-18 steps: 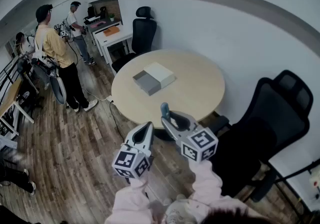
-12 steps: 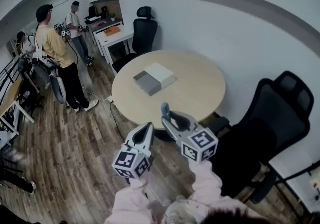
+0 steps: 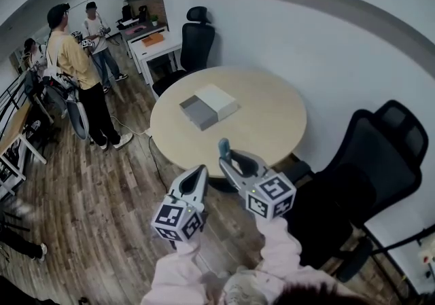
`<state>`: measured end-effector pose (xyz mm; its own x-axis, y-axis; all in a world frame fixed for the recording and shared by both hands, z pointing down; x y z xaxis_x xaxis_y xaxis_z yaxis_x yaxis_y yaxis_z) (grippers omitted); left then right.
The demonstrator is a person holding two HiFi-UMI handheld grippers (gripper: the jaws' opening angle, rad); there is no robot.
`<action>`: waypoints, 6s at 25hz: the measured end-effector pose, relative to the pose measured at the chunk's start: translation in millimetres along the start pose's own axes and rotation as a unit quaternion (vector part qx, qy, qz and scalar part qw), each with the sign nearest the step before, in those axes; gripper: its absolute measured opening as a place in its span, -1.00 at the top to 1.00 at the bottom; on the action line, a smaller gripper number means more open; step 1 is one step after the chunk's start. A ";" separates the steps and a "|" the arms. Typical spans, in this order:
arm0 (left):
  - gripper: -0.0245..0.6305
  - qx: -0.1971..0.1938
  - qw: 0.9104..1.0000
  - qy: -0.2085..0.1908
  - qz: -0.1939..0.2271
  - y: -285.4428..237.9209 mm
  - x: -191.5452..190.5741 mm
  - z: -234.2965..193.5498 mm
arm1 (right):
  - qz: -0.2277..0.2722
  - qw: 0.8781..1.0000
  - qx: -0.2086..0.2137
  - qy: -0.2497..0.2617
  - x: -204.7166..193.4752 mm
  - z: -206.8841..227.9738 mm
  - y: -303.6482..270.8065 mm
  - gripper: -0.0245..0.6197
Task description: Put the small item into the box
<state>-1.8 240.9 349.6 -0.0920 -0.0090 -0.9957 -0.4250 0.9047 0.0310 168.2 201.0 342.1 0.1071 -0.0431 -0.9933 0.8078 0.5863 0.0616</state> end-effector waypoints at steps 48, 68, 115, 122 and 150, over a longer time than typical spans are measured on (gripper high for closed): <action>0.89 -0.034 0.999 0.014 -0.024 -96.4 -11.4 -144.5 | -0.022 0.998 -0.044 -0.043 -36.6 66.0 -144.2 0.53; 0.89 -0.033 0.999 0.026 -0.032 -159.1 -23.1 -182.6 | -0.038 0.997 -0.046 -0.048 -43.0 131.6 -193.3 0.53; 0.89 0.020 0.992 0.073 -0.096 -317.6 -60.3 -327.0 | -0.146 0.986 0.012 -0.081 -74.0 275.5 -388.7 0.53; 0.89 0.006 0.988 0.095 -0.123 -338.8 -81.4 -350.8 | -0.173 0.979 -0.013 -0.103 -92.2 291.9 -411.0 0.53; 0.89 -0.017 0.963 0.165 -0.210 -381.8 -151.3 -381.6 | -0.300 0.940 -0.034 -0.160 -170.0 337.5 -445.8 0.53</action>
<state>-169.3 -265.8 521.6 -0.1841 -0.5119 -0.8391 -0.5159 0.7770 -0.3608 -14.5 -326.0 516.4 -0.1784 -0.6179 -0.7657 0.7411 0.4275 -0.5177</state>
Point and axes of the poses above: the fingertips, and each gripper's own axes: y backward along the fingers, z to its right, x out of its top, the point moved 9 cm from there along y, backward along the fingers, and after that the axes turned 7 degrees about x, right-handed, at the moved point
